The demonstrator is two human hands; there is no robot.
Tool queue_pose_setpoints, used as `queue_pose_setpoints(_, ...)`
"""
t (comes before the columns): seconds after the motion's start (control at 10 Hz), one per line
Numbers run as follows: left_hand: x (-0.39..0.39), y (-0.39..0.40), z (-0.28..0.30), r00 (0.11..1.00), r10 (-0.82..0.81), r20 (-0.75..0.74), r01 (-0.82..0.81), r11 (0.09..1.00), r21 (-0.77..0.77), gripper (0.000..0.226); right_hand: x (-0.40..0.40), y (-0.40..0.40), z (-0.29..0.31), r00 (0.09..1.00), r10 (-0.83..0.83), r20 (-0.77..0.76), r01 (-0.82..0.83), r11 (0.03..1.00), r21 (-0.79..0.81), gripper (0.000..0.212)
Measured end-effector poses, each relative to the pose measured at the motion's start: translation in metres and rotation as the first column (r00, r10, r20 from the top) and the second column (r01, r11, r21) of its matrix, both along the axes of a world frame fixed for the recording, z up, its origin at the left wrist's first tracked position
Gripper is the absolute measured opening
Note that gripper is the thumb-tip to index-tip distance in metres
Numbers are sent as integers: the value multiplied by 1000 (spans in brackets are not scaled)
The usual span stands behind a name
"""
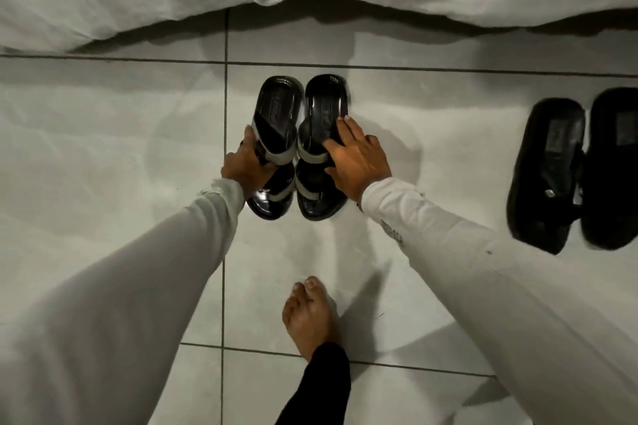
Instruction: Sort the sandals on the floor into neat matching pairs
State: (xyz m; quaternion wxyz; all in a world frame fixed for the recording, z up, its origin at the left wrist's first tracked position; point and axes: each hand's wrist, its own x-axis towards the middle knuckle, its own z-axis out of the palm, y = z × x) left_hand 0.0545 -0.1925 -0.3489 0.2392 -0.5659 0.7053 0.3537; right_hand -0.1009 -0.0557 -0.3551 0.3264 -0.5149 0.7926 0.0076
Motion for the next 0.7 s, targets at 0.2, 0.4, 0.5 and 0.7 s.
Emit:
queue_pose_setpoints(0.2, -8, 9, -3, 999, -33, 19, 33, 999, 3, 90, -3, 5, -1, 999, -33, 3, 33, 999, -18, 61)
queue_pose_setpoints(0.4, -9, 59, 60, 973, -207, 106, 225, 953, -204, 83, -12, 53, 50, 987, -159, -29, 160, 986, 46, 81)
queue_pose_setpoints(0.5, -12, 112, 107, 898, -432, 76, 435, 852, -291, 79, -28, 110, 99, 978, -189, -92, 200, 970, 141, 81)
queue_pose_setpoints(0.7, -44, 228, 165, 765, -641, 60, 627, 721, -293, 89, -67, 218, 184, 961, -191, -198, 238, 938, 251, 88)
